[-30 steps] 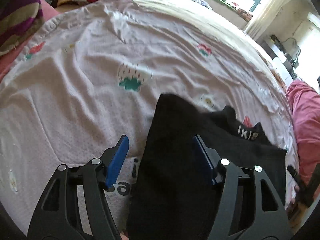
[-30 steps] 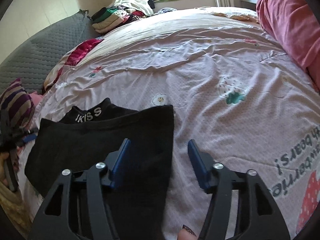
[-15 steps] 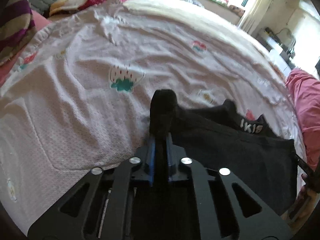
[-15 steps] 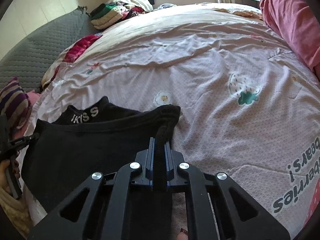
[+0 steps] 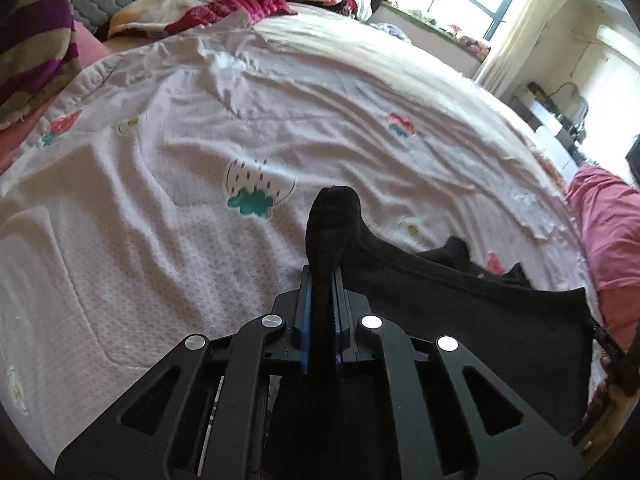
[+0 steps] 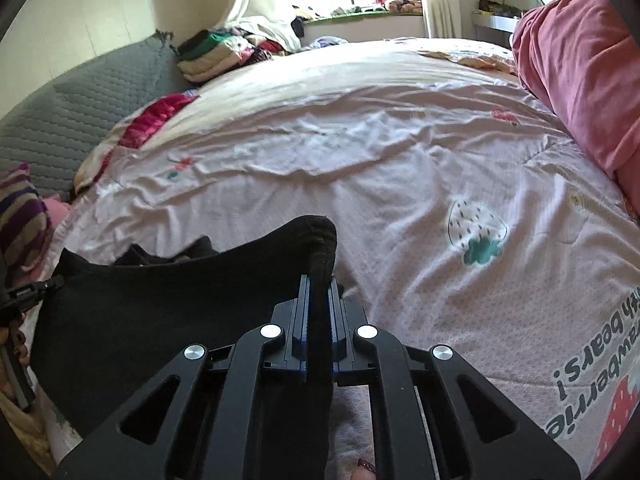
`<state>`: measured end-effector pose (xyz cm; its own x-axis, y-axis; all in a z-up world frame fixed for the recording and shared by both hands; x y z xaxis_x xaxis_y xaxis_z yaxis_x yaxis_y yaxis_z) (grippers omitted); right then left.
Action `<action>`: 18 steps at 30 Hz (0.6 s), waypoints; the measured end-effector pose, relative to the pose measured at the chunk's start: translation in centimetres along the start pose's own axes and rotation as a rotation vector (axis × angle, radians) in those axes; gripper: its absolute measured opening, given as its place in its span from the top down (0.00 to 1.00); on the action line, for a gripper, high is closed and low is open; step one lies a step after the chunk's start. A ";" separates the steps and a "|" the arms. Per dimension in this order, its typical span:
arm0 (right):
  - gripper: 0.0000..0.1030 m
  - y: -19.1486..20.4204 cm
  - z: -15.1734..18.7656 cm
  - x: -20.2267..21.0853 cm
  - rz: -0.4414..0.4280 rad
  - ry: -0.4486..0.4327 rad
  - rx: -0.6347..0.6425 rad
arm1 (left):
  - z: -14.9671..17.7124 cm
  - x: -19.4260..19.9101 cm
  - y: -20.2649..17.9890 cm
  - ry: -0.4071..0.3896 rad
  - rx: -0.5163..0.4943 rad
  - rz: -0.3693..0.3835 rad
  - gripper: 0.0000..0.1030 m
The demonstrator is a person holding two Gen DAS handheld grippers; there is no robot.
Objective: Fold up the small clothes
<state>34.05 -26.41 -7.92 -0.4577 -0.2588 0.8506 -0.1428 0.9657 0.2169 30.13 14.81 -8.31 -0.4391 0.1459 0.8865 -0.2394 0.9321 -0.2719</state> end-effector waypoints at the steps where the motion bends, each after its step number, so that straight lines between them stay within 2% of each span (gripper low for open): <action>1: 0.94 -0.1 0.2 -0.3 0.006 0.006 -0.002 | 0.2 -0.4 0.2 0.008 0.006 -0.006 0.97; 3: 0.94 -0.3 0.7 -0.9 0.013 0.026 -0.010 | 0.4 -1.0 0.7 0.020 0.018 -0.011 0.96; 7: 0.92 -0.5 1.4 -2.0 0.087 0.050 0.013 | 0.8 -1.1 1.4 0.017 0.033 -0.026 0.89; 10: 0.86 -0.5 1.8 -2.5 0.134 0.067 0.023 | 1.2 -1.1 1.6 0.017 0.028 -0.047 0.82; 13: 0.75 -0.9 1.9 -2.6 0.157 0.067 0.012 | 1.6 -0.9 1.6 0.015 0.026 -0.062 0.78; 14: 0.68 -1.1 2.0 -2.5 0.162 0.067 0.002 | 1.8 -0.8 1.5 0.014 0.019 -0.078 0.77; 18: 0.55 -2.3 2.5 -2.4 0.136 0.077 -0.077 | 2.5 -0.8 0.9 0.021 -0.008 -0.117 0.73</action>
<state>33.32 -28.07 -11.66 -0.3991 -0.1264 0.9081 -0.0156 0.9912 0.1311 28.08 14.74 -10.20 -0.3904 0.0429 0.9197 -0.2810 0.9457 -0.1634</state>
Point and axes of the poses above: each gripper's, at about its wrist camera, not at the fingertips, and x roughly against the way its jaws point, y to its left, z to its underside, the point moved 8 cm from there along -x, roughly the way its jaws point, and after that the axes turned 14 degrees about y, right-handed, at the moved point
